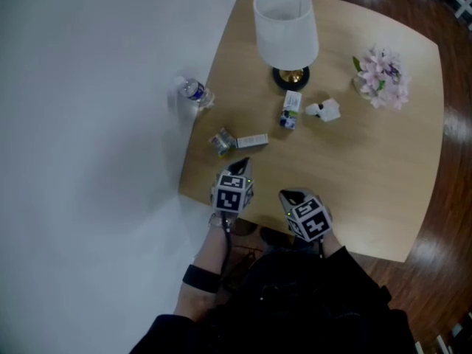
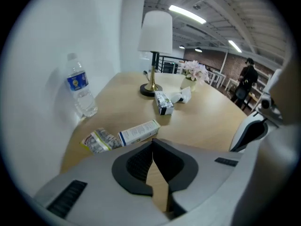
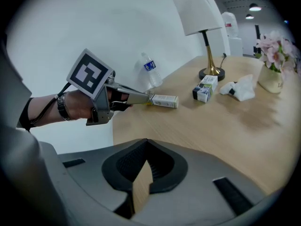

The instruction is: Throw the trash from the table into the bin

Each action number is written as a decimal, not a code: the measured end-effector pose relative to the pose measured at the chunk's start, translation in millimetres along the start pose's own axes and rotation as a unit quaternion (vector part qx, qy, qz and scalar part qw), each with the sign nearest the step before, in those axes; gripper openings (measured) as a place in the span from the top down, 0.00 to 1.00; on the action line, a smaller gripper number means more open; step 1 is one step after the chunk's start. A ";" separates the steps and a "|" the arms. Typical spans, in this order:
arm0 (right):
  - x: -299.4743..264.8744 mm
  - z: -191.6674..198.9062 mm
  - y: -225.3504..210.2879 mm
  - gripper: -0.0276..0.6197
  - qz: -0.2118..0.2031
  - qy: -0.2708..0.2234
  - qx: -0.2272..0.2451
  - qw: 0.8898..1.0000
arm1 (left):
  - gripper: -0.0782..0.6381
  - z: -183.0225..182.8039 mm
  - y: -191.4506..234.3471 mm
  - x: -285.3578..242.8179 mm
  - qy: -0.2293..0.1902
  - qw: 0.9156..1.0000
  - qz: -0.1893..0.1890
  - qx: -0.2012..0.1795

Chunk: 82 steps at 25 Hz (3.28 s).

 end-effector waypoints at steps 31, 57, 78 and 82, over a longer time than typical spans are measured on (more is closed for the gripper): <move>-8.3 -0.8 -35.1 0.95 0.008 -0.008 -0.053 0.999 | 0.68 -31.7 4.6 -65.3 0.063 0.980 0.046 -0.183; -19.4 33.2 133.4 0.95 -0.063 0.034 0.141 0.987 | 0.68 176.6 -18.3 171.0 -0.008 0.998 -0.050 0.023; -79.2 105.2 247.4 0.95 -0.140 0.147 0.247 0.947 | 0.68 372.8 0.7 216.4 0.038 0.975 -0.129 0.179; -97.1 127.7 238.6 0.95 -0.138 0.174 0.237 0.946 | 0.68 410.2 6.2 168.5 0.056 0.972 -0.126 0.191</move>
Point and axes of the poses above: the fingertips, and each gripper's own axes: x backward along the fingers, y to its left, z out of its underside, the point moved 8 cm from there along x, backward along the fingers, and after that the axes turned 4 degrees about -y, right-handed, at the moved point
